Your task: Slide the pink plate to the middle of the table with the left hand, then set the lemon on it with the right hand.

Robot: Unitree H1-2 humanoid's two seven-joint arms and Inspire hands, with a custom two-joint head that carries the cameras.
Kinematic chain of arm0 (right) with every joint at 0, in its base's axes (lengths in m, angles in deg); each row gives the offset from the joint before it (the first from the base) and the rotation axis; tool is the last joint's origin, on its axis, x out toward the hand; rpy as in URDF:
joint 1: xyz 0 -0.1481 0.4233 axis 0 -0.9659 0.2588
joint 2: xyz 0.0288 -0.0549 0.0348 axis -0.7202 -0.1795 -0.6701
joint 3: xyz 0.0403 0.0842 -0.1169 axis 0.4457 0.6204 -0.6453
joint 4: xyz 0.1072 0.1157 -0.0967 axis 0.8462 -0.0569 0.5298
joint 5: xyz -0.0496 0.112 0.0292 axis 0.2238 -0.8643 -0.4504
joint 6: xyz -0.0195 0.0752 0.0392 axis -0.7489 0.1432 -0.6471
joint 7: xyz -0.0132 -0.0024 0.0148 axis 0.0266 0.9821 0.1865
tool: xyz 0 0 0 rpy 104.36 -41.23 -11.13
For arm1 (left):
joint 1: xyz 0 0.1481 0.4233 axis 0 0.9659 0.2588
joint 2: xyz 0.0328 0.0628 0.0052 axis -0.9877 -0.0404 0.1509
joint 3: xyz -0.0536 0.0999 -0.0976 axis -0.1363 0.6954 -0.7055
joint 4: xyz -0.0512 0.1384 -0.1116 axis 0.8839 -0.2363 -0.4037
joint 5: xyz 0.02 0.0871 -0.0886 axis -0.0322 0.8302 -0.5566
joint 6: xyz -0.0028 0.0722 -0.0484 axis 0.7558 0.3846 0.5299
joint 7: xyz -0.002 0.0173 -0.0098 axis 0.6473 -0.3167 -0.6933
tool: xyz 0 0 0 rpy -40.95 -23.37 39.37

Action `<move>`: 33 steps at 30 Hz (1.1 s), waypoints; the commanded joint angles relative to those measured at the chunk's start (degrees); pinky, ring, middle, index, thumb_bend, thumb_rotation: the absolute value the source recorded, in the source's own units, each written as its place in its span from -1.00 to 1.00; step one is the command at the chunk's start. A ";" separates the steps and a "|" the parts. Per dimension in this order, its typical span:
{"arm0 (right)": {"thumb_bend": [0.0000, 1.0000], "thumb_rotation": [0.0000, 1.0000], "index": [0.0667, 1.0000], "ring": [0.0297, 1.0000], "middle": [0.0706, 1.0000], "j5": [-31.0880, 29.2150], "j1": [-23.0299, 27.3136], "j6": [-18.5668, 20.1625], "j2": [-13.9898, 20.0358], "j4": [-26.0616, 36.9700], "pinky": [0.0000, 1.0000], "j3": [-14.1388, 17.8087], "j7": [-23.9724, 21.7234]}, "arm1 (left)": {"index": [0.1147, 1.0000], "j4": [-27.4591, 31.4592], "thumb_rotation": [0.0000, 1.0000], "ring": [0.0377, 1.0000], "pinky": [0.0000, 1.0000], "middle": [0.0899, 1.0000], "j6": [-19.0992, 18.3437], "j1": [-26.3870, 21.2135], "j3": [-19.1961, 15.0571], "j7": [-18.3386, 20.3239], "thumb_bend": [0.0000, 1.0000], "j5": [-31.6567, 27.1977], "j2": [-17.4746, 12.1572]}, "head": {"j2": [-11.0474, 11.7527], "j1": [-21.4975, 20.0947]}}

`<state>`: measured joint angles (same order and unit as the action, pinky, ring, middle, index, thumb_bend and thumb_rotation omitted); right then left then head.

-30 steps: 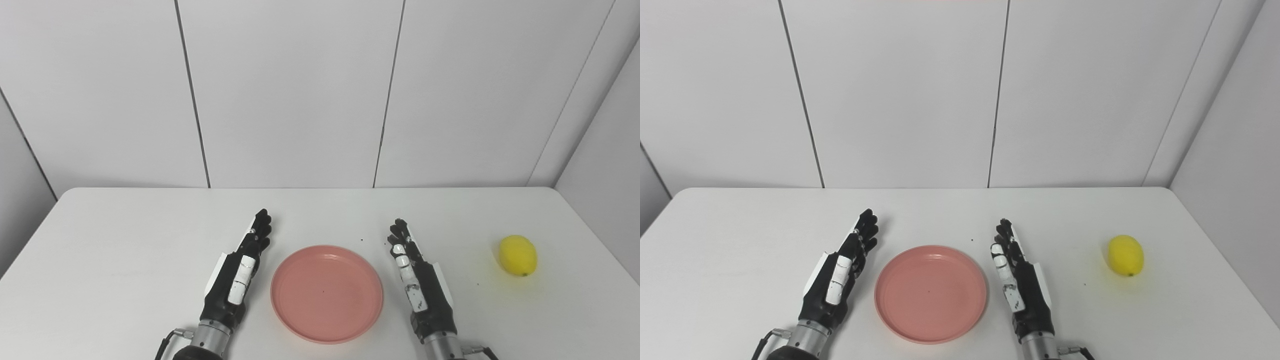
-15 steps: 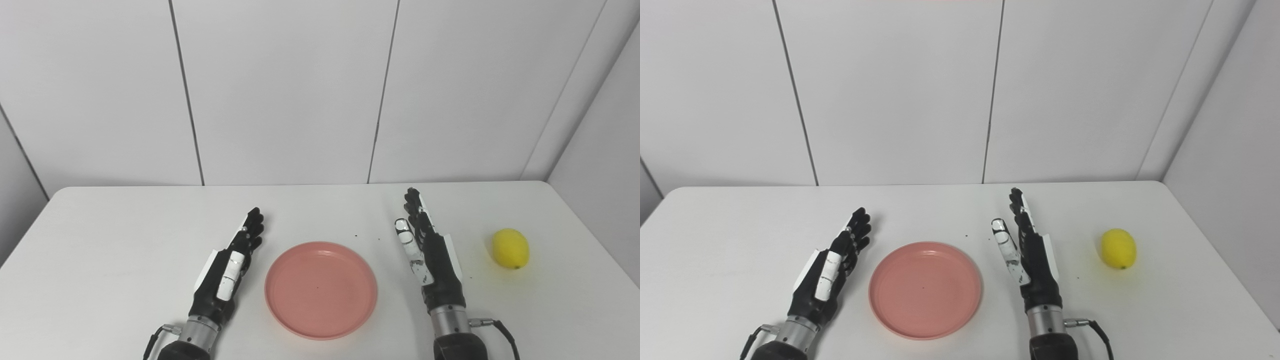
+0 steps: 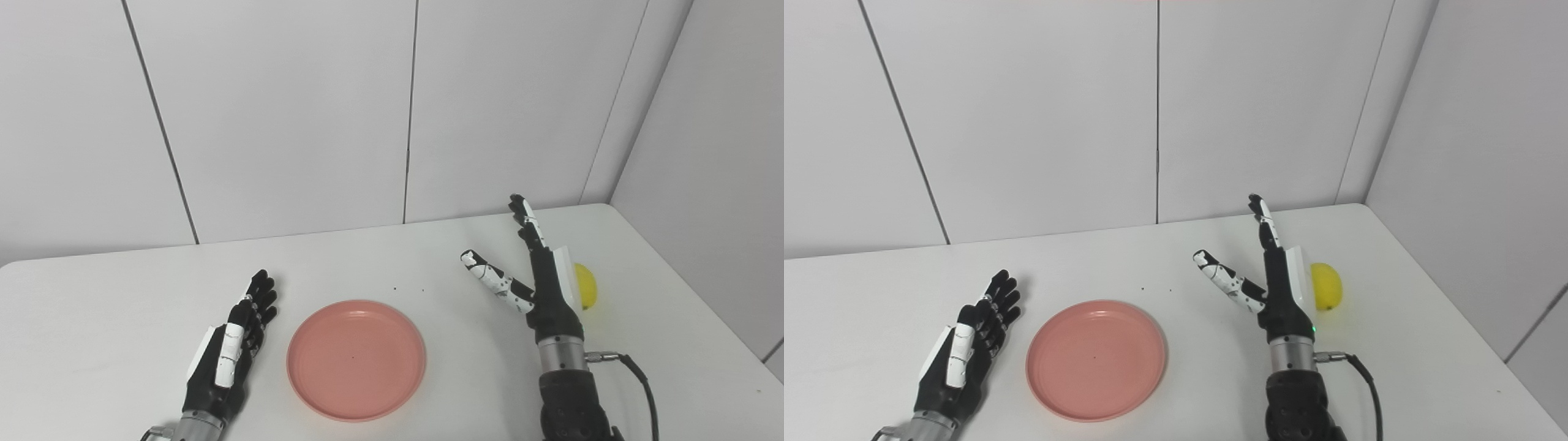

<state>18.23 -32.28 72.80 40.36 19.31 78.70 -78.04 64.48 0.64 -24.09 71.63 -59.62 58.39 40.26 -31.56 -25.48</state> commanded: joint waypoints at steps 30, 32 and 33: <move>0.57 -0.34 0.76 0.70 0.74 18.46 6.38 15.97 8.11 -4.48 0.59 0.38 3.23 | 0.99 -11.54 1.00 1.00 1.00 1.00 4.77 0.38 -4.26 6.10 0.70 -3.23 -3.29 | 1.79 -5.89; 0.58 -0.35 0.76 0.70 0.74 18.68 6.67 16.61 8.55 -5.02 0.60 0.43 3.10 | 0.99 -11.18 1.00 1.00 1.00 1.00 4.69 0.49 -4.23 6.19 0.70 -3.32 -3.32 | 1.79 -5.89; 0.58 -0.36 0.77 0.71 0.74 19.01 6.82 17.24 8.88 -5.30 0.61 0.40 2.87 | 0.99 -11.07 1.00 1.00 1.00 1.00 4.78 0.53 -4.18 6.29 0.69 -3.38 -3.32 | 1.79 -5.89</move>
<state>35.90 -28.28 89.07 47.89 13.00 78.95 -76.68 56.61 4.64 -28.12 67.73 -54.19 55.50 37.40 -29.71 -31.38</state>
